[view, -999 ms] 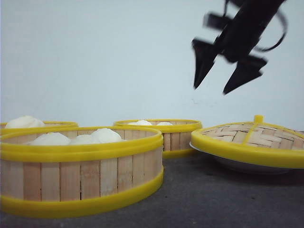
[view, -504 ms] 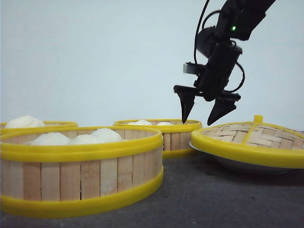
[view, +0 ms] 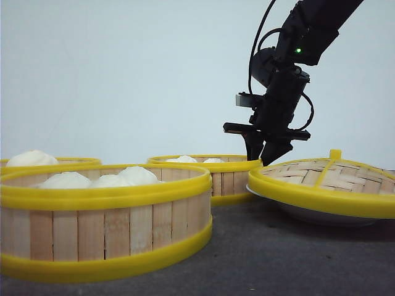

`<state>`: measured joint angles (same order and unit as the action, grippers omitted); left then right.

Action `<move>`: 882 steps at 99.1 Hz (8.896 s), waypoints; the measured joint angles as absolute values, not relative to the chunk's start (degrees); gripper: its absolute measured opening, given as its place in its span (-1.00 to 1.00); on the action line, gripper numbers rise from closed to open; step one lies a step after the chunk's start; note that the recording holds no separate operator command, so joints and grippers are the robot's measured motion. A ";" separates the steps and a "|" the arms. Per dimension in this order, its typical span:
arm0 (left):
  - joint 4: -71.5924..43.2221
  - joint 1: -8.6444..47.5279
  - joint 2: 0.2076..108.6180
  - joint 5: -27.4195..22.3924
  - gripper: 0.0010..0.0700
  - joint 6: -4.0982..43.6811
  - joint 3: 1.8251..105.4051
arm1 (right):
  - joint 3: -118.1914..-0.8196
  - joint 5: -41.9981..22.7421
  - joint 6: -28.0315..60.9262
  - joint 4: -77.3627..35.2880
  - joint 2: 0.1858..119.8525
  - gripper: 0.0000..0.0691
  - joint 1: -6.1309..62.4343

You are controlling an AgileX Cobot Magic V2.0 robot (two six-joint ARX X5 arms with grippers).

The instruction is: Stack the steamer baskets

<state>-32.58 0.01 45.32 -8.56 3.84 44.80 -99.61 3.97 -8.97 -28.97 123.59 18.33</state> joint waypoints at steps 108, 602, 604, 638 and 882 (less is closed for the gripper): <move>-32.45 0.01 45.32 -8.54 0.19 3.81 44.80 | -130.69 3.92 -15.46 -68.18 122.67 -0.92 23.24; -32.53 -12.99 98.96 -7.18 -0.95 2.63 79.18 | -67.11 -10.90 -13.78 -72.29 45.60 0.06 28.29; -33.39 -12.99 98.96 -7.53 -0.95 2.52 80.60 | -67.11 -10.90 -13.78 -72.29 45.60 0.06 28.29; -50.33 -11.66 98.06 -20.64 -0.95 2.00 98.78 | -67.11 -10.87 -13.78 -71.61 45.63 0.06 28.29; -54.74 13.43 81.71 -13.61 -0.95 -5.13 78.19 | -67.00 -10.90 -13.45 -69.63 45.63 0.06 28.38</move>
<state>-54.74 13.43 81.71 -13.61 -5.13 78.19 -67.00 -10.90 -13.45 -69.63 45.63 28.38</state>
